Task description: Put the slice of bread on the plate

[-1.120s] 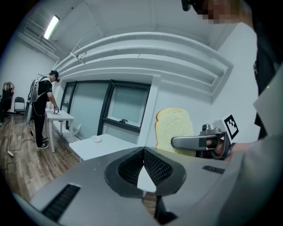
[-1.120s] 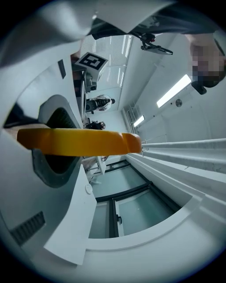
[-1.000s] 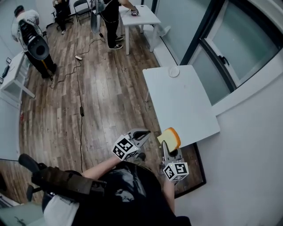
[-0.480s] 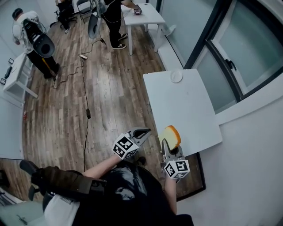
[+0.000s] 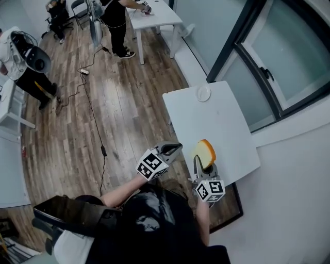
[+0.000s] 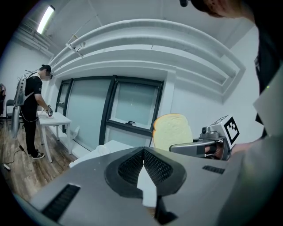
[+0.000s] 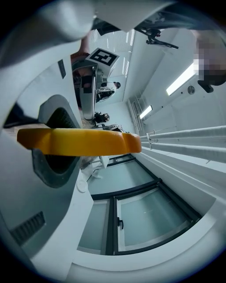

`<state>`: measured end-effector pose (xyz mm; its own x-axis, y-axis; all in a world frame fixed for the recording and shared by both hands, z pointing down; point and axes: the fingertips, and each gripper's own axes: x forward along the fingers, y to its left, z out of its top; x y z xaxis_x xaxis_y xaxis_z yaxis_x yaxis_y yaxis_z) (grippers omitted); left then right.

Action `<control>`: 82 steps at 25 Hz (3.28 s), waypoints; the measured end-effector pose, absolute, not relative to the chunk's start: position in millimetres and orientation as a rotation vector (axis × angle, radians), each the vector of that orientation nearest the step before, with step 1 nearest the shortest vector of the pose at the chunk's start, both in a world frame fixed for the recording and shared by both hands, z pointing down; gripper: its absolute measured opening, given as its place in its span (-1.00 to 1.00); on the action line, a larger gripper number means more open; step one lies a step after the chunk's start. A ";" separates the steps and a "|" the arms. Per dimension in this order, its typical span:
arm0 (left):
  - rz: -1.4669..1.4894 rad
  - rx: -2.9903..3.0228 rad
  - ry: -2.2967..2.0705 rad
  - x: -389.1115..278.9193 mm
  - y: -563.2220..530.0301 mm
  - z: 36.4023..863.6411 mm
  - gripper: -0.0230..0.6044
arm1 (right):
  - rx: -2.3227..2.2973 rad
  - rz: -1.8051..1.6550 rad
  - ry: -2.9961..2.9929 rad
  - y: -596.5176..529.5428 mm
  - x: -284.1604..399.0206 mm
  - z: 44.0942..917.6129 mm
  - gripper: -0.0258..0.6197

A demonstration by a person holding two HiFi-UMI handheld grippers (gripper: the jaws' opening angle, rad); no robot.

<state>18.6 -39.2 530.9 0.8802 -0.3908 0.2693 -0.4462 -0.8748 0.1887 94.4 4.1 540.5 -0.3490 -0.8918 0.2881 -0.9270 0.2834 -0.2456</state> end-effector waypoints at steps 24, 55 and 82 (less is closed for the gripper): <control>0.468 2.704 -0.739 97.0 -233.4 603.3 -0.92 | 1.539 0.729 -2.388 -197.6 174.0 618.1 -0.63; 0.518 2.464 -0.659 112.2 -390.0 706.3 -0.92 | 1.423 1.676 -2.026 -500.7 256.8 841.9 -0.63; 0.571 2.528 -0.593 147.8 -399.5 697.3 -0.92 | 1.611 0.958 -1.658 -461.2 301.8 827.7 0.12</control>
<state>147.8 -399.5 697.3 0.8191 -0.3003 0.4888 -0.4999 -0.7916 0.3514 301.8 -461.2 827.7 -0.0557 -0.5406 0.8394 -0.9972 -0.0113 -0.0735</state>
